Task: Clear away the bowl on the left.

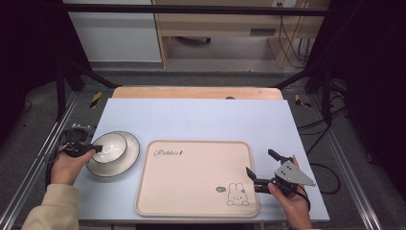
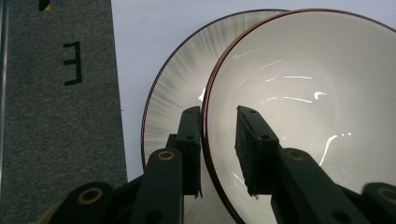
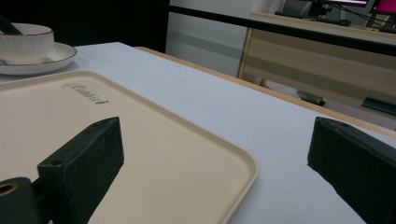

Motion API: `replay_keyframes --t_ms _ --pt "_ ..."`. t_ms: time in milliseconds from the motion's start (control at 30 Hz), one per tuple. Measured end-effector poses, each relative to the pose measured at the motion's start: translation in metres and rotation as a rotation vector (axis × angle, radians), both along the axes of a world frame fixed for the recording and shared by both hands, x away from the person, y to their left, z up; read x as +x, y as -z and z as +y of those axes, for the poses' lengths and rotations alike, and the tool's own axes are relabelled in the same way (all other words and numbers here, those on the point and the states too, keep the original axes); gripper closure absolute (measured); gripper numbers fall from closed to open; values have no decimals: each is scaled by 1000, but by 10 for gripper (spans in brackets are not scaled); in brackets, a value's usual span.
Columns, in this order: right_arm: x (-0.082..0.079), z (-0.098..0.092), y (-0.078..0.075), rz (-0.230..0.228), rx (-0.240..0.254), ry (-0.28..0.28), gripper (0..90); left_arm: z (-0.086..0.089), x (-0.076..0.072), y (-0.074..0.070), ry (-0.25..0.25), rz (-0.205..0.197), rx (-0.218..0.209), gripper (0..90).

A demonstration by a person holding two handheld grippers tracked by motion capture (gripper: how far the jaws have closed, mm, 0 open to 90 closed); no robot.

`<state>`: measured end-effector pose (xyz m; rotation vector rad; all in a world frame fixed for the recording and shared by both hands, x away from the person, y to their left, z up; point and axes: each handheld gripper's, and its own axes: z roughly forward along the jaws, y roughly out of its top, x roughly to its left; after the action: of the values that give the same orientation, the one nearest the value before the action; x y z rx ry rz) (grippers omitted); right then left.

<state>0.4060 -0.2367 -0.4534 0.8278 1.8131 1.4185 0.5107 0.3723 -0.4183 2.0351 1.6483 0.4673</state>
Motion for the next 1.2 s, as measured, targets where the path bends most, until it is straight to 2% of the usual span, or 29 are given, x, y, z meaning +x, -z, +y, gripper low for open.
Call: replay_keyframes --t_ms 100,200,333,533,767,867,933,967,1067,1200 --pt "0 1 0 1 -1 -1 37 1 2 3 1 20 7 727" --pt "0 1 0 5 -2 -1 37 5 3 7 -2 23 -14 738" --pt "0 1 1 9 -7 -3 37 9 2 10 -14 18 -78 793" --pt "0 1 1 8 -10 -3 37 14 3 11 -22 18 -132 818" --pt "1 1 2 11 -12 -1 36 18 -4 10 -24 -29 -199 827" --pt "1 2 2 11 -12 -4 36 16 -6 7 -9 -48 -185 825" --pt "1 3 2 11 -13 -4 36 15 -8 6 -6 -56 -206 825" --pt "1 3 2 11 -14 -3 36 14 -9 4 4 -66 -229 825" --pt "1 3 2 11 -13 -2 36 11 -10 1 19 -73 -241 825" --pt "1 2 2 11 -13 0 36 -2 -11 -4 66 -81 -260 825"
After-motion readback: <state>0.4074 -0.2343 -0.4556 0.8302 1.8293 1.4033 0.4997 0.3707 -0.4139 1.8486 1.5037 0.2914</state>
